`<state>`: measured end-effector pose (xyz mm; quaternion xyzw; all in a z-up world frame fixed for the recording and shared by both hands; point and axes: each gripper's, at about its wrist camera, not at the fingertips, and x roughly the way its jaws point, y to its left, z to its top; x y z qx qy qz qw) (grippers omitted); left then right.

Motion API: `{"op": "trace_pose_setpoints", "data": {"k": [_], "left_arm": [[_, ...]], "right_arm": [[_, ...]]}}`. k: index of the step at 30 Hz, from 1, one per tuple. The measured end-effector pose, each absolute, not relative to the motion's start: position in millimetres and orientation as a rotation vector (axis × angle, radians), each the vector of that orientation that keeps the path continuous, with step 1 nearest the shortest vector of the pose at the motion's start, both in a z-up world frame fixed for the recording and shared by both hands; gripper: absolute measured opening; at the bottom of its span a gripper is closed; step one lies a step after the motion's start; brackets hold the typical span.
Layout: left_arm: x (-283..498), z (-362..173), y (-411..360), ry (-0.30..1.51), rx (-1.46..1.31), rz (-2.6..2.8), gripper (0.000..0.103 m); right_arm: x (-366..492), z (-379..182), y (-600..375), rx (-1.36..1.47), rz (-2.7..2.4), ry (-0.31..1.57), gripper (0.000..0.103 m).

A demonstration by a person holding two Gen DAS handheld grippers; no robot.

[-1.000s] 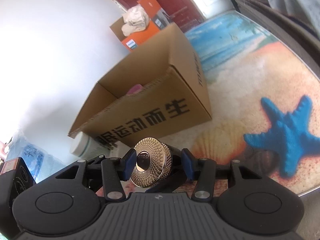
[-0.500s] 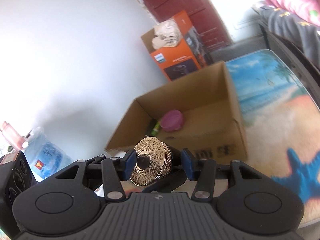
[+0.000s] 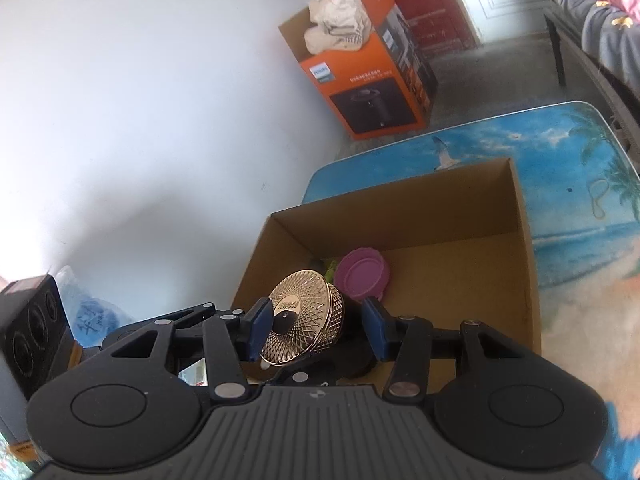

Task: Organize rigid objects
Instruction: 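Lift the gold-lidded jar into the box and open the right gripper, then move the right gripper to the white charger plug and grasp it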

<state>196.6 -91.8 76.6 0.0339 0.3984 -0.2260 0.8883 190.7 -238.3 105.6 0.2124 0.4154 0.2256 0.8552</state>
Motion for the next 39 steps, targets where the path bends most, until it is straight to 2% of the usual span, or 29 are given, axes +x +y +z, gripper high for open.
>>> {"op": "trace_pose_setpoints", "data": {"k": [8,24,28,32,36,39], "left_arm": [[266,43,-100,1.024,-0.009,-0.41,0.056],[325,-6,-120,1.195,-0.04,-0.31,0.056],[330,-12,-120,1.22,-0.047,-0.289,0.057],[328,-7,-117,1.211,-0.072,-0.296,0.065],[316,10,-111,1.17,-0.093,-0.308,0.072],[299,29,-107,1.119,-0.095,-0.33,0.072]], "right_arm": [[269,68,-233,0.423,0.449,1.041,0.052],[342,13,-233,0.36,0.42,1.183,0.053],[346,8,-225,0.3,0.409,1.179,0.053],[344,10,-223,0.267,0.397,1.148,0.054],[331,28,-225,0.246,0.383,1.075,0.054],[312,51,-232,0.26,0.39,0.993,0.057]]}}
